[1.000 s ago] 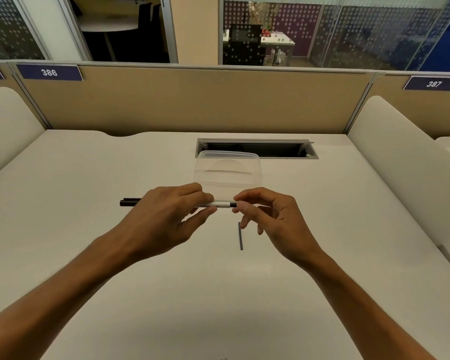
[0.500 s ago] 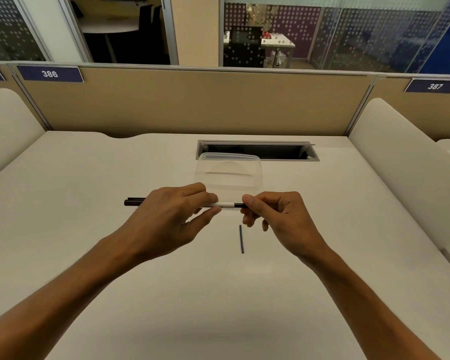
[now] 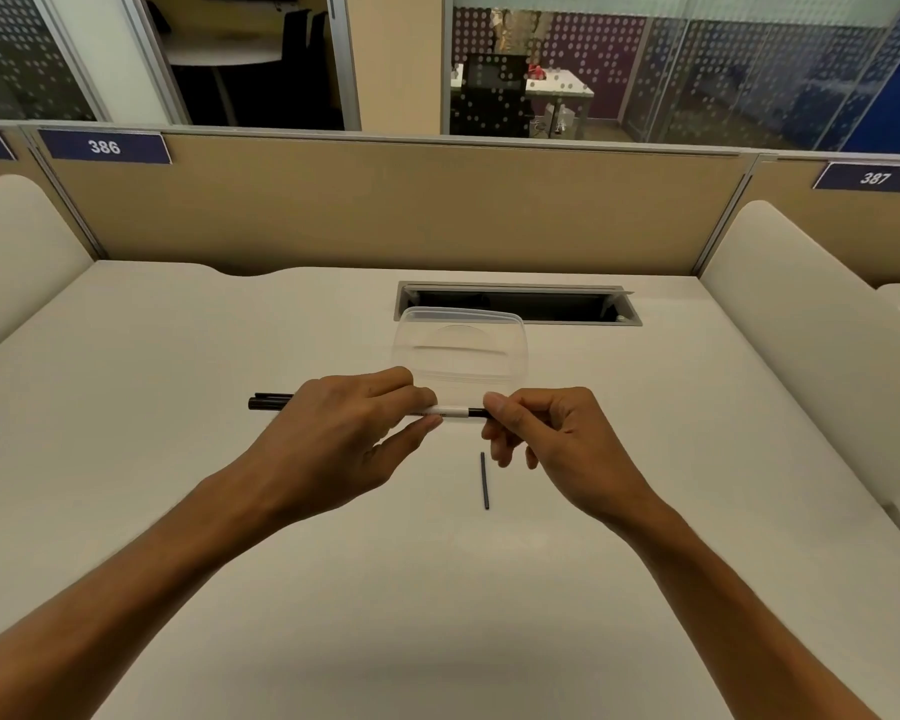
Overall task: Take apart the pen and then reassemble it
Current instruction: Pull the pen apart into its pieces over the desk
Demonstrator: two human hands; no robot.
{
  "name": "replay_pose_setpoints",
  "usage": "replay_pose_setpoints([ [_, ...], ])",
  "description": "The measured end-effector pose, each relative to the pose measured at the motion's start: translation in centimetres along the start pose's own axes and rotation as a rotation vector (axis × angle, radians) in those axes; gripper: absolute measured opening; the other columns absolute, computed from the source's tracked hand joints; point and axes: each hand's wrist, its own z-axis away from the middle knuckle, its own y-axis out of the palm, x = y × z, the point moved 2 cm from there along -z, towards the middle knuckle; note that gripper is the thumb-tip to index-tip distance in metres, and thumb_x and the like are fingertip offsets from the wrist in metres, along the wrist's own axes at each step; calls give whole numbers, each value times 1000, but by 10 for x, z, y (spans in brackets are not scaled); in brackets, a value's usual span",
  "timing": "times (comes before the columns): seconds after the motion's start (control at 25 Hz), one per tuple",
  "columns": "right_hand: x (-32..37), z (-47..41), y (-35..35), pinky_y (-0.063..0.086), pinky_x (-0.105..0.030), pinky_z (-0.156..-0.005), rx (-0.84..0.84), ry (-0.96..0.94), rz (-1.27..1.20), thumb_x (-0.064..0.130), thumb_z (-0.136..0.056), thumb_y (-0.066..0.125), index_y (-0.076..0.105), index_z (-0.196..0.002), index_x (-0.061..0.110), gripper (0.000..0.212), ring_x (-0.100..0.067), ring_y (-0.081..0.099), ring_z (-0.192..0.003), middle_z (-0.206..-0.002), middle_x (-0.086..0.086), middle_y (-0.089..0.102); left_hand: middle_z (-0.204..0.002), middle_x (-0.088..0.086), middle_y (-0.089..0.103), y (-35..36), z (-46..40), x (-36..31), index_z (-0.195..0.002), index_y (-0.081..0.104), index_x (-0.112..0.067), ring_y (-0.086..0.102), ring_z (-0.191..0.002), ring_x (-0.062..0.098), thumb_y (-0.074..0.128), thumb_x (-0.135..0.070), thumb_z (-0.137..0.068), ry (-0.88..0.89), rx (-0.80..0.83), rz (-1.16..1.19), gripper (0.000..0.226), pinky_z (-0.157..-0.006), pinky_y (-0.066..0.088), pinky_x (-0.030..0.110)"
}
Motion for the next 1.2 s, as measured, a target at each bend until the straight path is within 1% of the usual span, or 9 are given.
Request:
replay_pose_setpoints([
  [0.2, 3, -1, -2, 48, -11, -58, 15, -30, -19, 41, -78, 66, 72, -87, 31, 15, -8, 69, -68, -79, 12, 73, -74, -1, 63, -2, -1, 2, -98, 71, -12, 37, -51, 9, 57, -26, -90, -4, -1, 21, 22, -43, 46, 32],
  [0.32, 2, -1, -3, 48, -10, -57, 1, -43, 18, 45, -76, 67, 70, -88, 34, 17, -10, 70, -68, -82, 15, 73, -74, -1, 62, -2, -2, 2, -99, 71, -12, 35, -50, 9, 57, -26, -90, 1, -5, 24, 22, -43, 45, 30],
  [0.44, 0, -1, -1, 46, -9, -55, -24, -22, 31, 50, -80, 60, 70, -83, 29, 23, -9, 68, -63, -77, 8, 73, -74, -1, 63, 0, -2, 2, -99, 71, -12, 36, -50, 8, 57, -27, -90, 1, -2, 18, 23, -42, 46, 31],
  [0.56, -1, -2, 1, 44, -8, -53, 7, -14, 12, 44, -87, 54, 71, -77, 22, 29, -7, 65, -57, -70, 3, 72, -75, -1, 64, 1, -2, 3, -99, 71, -12, 37, -50, 8, 57, -28, -90, -1, 1, 12, 23, -42, 48, 32],
  [0.72, -1, -4, -1, 45, -9, -55, 34, -23, -27, 35, -85, 63, 73, -87, 21, 17, -7, 66, -61, -75, 4, 74, -74, -3, 61, 1, -2, 5, -99, 71, -13, 44, -51, 13, 56, -28, -90, -10, -3, 24, 22, -43, 47, 33],
  [0.84, 0, -3, 0, 46, -11, -56, 11, -35, -4, 37, -81, 67, 72, -92, 23, 19, -9, 68, -65, -80, 7, 75, -72, -3, 60, -2, -1, 6, -99, 71, -13, 39, -51, 10, 57, -27, -90, -9, -10, 21, 21, -43, 45, 30],
  [1.04, 1, -5, 4, 44, -8, -54, 0, -4, -12, 50, -85, 54, 73, -78, 21, 35, -8, 65, -58, -70, 1, 73, -73, -2, 62, -2, -1, 4, -98, 71, -12, 40, -52, 9, 57, -27, -90, -11, -11, 24, 22, -43, 46, 30],
  [1.12, 1, -5, 5, 44, -8, -54, 15, -13, -13, 46, -88, 51, 72, -73, 19, 38, -8, 64, -56, -64, 1, 71, -73, -2, 63, -3, 0, 3, -98, 72, -11, 40, -53, 7, 58, -26, -89, -10, -9, 30, 22, -44, 44, 26],
  [1.2, 1, -5, 3, 44, -9, -55, 28, -24, -35, 41, -88, 55, 73, -75, 17, 33, -8, 64, -56, -64, 1, 71, -73, -2, 62, -4, 0, 3, -98, 72, -11, 37, -52, 7, 58, -26, -89, -11, -10, 36, 22, -44, 42, 25],
])
